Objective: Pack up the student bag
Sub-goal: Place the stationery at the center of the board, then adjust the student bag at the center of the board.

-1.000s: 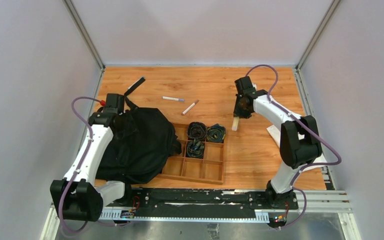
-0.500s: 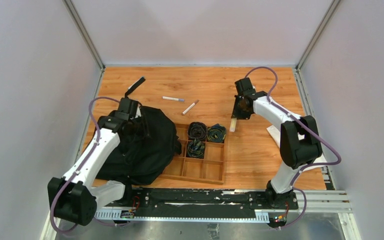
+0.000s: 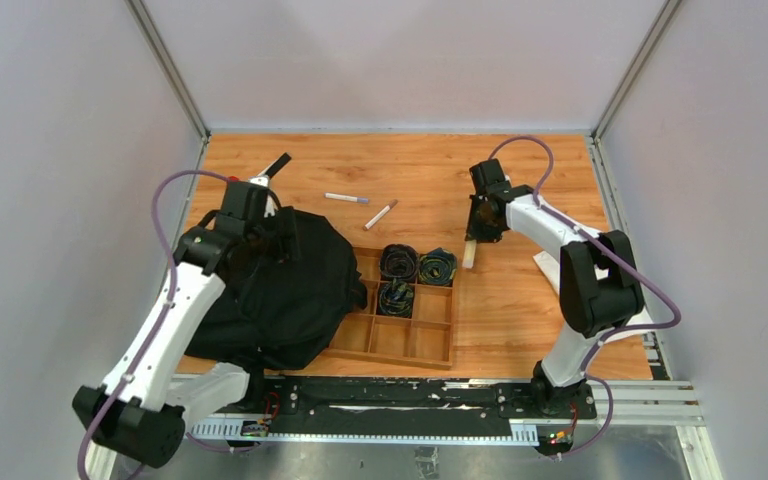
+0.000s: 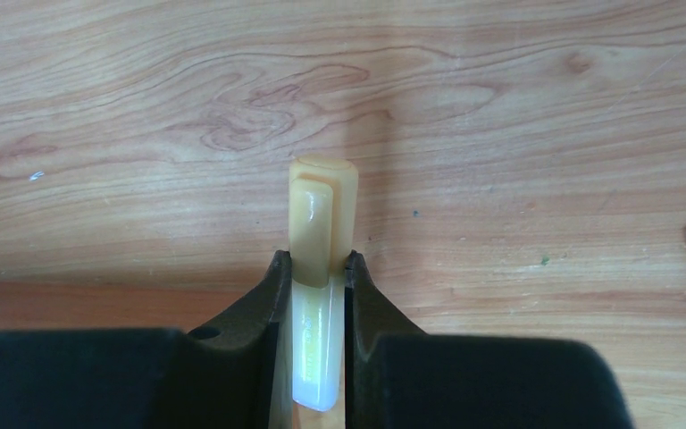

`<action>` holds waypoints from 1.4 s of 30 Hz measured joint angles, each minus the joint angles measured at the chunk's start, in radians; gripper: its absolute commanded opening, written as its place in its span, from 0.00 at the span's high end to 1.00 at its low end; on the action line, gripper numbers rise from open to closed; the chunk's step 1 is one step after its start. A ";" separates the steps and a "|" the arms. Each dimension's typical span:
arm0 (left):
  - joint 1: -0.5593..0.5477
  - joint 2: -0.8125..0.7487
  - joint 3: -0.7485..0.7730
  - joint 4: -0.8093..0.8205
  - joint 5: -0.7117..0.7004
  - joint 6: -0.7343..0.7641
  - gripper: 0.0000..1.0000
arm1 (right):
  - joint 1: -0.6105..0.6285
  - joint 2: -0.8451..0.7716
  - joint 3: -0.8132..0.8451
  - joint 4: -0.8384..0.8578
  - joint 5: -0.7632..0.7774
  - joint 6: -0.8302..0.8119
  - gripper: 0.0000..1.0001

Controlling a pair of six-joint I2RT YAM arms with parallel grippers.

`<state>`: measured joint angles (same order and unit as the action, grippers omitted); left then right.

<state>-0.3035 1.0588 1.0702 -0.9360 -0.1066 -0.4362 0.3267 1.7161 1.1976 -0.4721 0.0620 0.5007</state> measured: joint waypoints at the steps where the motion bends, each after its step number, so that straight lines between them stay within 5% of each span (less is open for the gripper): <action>1: 0.000 -0.027 0.019 -0.010 -0.012 0.008 0.18 | -0.001 0.004 0.002 -0.001 0.009 -0.006 1.00; 6: -0.072 -0.109 0.109 -0.022 -0.028 0.036 0.16 | -0.006 0.065 0.034 -0.018 0.045 -0.049 0.92; 11: -0.246 -0.100 0.128 -0.030 -0.061 0.033 0.13 | -0.014 0.163 0.101 -0.039 0.074 -0.089 0.48; 14: -0.262 -0.073 0.122 -0.041 -0.083 0.025 0.12 | -0.020 0.175 0.108 -0.058 0.081 -0.111 0.38; 23: -0.262 -0.048 0.168 -0.093 -0.202 0.005 0.11 | -0.006 -0.050 0.118 -0.121 0.042 -0.119 0.35; 28: -0.189 -0.026 0.220 -0.146 -0.229 -0.003 0.11 | 0.203 -0.206 0.120 -0.090 -0.053 -0.070 0.28; 33: -0.055 -0.065 0.296 -0.183 -0.242 0.006 0.11 | 0.439 -0.212 0.042 0.081 -0.280 0.037 0.13; 42: -0.043 -0.109 0.308 -0.215 -0.242 0.010 0.12 | 0.562 -0.039 -0.035 0.372 -0.562 0.225 0.14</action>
<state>-0.3470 0.9497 1.3781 -1.1511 -0.3489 -0.4267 0.8886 1.6768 1.1622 -0.1005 -0.4995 0.7261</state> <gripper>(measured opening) 0.884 0.885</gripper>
